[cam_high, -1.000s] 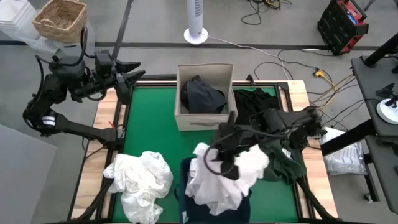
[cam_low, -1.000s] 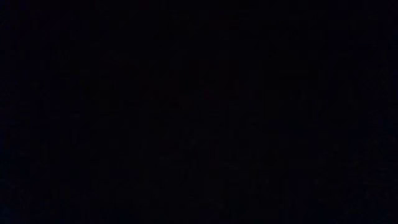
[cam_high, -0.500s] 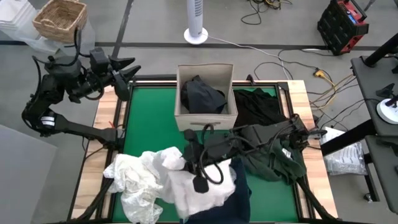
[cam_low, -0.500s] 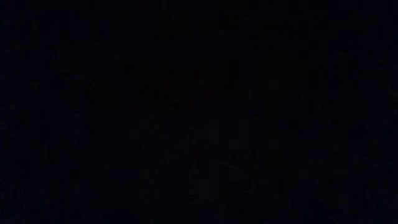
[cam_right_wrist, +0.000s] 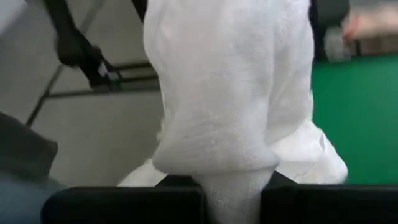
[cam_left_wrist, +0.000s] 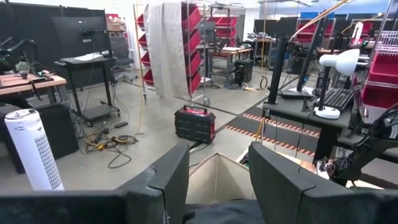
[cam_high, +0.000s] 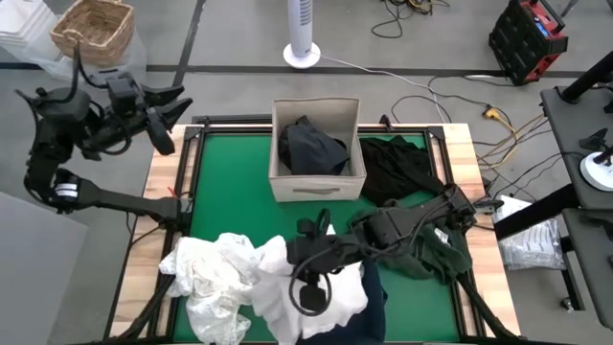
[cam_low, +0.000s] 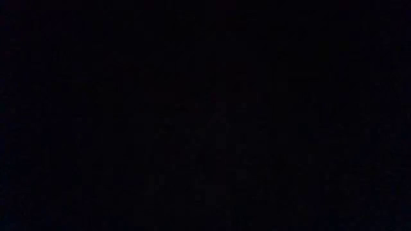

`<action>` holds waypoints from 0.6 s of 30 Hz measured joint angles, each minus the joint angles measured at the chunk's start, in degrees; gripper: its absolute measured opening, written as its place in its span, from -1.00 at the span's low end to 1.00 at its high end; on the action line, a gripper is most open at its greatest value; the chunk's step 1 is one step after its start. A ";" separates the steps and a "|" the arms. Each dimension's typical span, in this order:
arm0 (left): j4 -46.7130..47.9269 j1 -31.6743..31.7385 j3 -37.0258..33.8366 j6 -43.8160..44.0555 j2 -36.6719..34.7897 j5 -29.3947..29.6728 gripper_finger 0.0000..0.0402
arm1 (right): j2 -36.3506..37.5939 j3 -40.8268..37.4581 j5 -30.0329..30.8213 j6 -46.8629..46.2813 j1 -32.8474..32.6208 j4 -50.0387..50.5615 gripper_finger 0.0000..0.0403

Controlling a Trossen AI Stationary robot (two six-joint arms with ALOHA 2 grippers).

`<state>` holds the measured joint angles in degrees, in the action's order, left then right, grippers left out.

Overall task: Sort clothes
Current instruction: Put the white polo shirt into the blue laundry bin

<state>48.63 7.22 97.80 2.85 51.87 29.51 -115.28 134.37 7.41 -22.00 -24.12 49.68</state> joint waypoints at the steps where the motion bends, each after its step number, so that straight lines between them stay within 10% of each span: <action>1: 0.10 0.00 0.00 0.00 -0.24 0.01 -0.28 | 0.00 0.00 -0.11 -1.44 -0.21 2.30 -0.94; 18: 0.36 -0.02 0.00 -0.87 0.25 3.16 -0.28 | -1.10 -1.95 -8.99 -15.65 -1.62 27.41 -0.94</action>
<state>48.99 7.20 97.80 1.98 52.12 32.67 -116.38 132.42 -1.59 -37.65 -25.74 77.09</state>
